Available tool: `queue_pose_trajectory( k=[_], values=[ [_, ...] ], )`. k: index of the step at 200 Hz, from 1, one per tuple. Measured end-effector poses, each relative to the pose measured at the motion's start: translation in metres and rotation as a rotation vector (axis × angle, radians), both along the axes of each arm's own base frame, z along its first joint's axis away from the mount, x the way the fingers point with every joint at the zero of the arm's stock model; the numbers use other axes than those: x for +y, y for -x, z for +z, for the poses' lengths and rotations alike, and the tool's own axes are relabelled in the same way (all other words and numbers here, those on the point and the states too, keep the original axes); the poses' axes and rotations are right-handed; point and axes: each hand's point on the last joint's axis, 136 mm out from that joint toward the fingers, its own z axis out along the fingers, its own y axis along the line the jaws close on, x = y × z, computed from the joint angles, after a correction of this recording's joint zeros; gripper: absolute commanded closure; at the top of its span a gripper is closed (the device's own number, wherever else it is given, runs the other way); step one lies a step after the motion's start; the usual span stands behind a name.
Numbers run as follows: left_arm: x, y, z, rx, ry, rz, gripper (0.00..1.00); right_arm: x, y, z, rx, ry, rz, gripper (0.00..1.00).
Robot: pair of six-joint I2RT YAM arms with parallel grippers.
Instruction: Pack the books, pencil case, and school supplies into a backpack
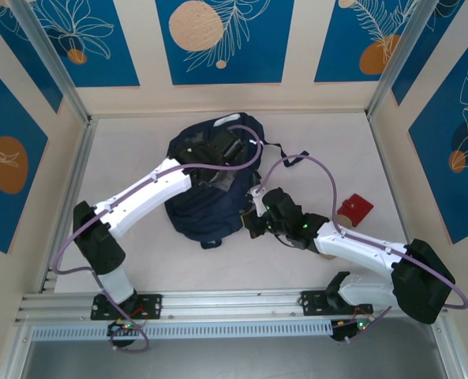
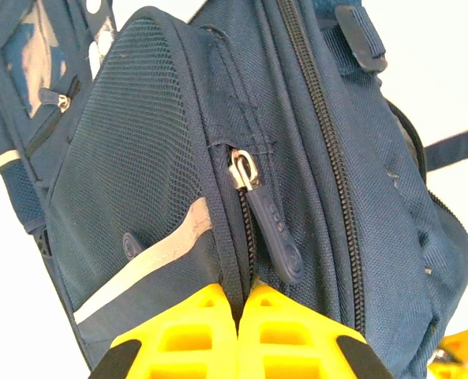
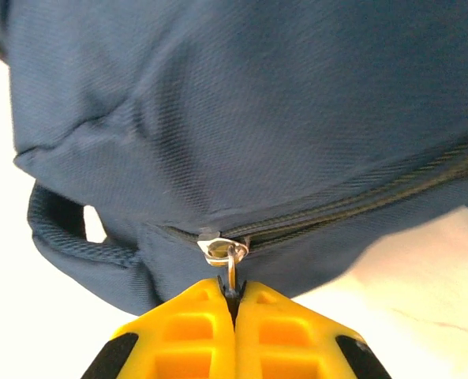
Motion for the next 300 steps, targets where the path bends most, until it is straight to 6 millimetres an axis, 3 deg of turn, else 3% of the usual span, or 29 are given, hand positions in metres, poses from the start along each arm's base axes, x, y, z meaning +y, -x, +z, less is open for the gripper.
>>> queue_pose_trajectory(
  k=[45,77,150,228,242,272,300],
  values=[
    [-0.009,0.009,-0.02,0.026,0.016,-0.102,1.0,-0.032,-0.019,-0.017,0.052,0.072,-0.118,1.0],
    [-0.011,0.014,-0.025,0.029,0.022,-0.149,1.0,-0.042,-0.04,-0.021,0.11,0.066,-0.161,1.0],
    [0.011,0.037,-0.019,0.026,0.052,-0.195,1.0,-0.049,-0.085,-0.021,0.247,-0.039,-0.168,1.0],
    [0.018,0.051,-0.022,0.041,0.069,-0.227,1.0,-0.048,-0.102,-0.024,0.35,-0.044,-0.173,1.0],
    [0.017,0.052,-0.022,0.042,0.074,-0.23,1.0,-0.048,-0.103,-0.022,0.387,-0.038,-0.196,0.9],
    [0.012,0.054,-0.023,0.064,0.107,-0.228,1.0,-0.053,-0.104,-0.014,0.42,-0.045,-0.257,0.52],
    [0.005,0.06,-0.035,0.125,0.123,-0.237,1.0,-0.063,-0.095,0.005,0.398,-0.078,-0.297,0.4]
  ],
)
